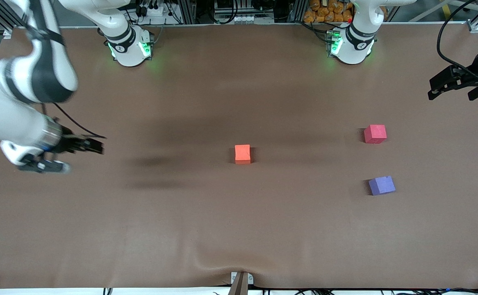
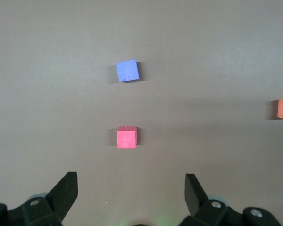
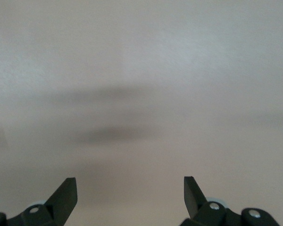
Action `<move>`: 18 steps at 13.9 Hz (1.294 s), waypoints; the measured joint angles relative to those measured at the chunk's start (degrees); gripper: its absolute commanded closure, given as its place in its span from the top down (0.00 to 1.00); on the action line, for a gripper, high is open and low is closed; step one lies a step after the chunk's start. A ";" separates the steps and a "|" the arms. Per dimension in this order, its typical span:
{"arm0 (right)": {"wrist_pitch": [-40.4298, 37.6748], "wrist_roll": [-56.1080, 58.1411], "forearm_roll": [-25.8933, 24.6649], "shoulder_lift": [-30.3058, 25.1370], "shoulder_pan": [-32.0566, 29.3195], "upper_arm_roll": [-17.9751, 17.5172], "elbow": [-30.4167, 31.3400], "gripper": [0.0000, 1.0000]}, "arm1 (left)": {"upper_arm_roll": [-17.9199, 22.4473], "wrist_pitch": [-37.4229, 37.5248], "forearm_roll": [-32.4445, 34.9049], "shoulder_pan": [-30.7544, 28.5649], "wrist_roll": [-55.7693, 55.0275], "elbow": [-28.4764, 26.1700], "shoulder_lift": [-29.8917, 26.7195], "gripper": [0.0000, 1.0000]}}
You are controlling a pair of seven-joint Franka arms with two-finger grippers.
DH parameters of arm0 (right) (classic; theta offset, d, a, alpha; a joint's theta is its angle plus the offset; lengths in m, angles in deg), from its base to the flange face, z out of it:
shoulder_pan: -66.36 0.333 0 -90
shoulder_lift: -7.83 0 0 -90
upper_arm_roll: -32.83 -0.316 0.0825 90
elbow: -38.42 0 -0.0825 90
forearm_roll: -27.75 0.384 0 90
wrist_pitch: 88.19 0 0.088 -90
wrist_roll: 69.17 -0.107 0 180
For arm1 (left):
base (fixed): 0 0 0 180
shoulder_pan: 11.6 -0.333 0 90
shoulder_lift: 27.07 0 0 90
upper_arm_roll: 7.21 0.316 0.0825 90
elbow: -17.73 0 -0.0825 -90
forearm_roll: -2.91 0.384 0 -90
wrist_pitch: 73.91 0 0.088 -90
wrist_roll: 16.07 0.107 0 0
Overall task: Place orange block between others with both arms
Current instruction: 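Retract the right gripper while the left gripper reaches the orange cube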
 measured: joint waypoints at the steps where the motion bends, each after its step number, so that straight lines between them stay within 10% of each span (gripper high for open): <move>1: -1.45 0.22 -0.07 -2.08 -0.70 0.03 0.71 1.00 | -0.01 0.00 0.00 0.02 0.00 0.02 0.01 1.00; 10: -12.55 0.17 -0.80 -9.42 -5.53 0.07 -5.42 1.00 | -5.79 -0.50 -0.29 2.23 -8.79 -0.12 2.29 1.00; 18: -17.45 3.89 -3.14 -8.93 -6.26 -0.30 -12.32 1.00 | -10.70 -18.82 -0.29 22.38 -40.01 3.06 21.91 1.00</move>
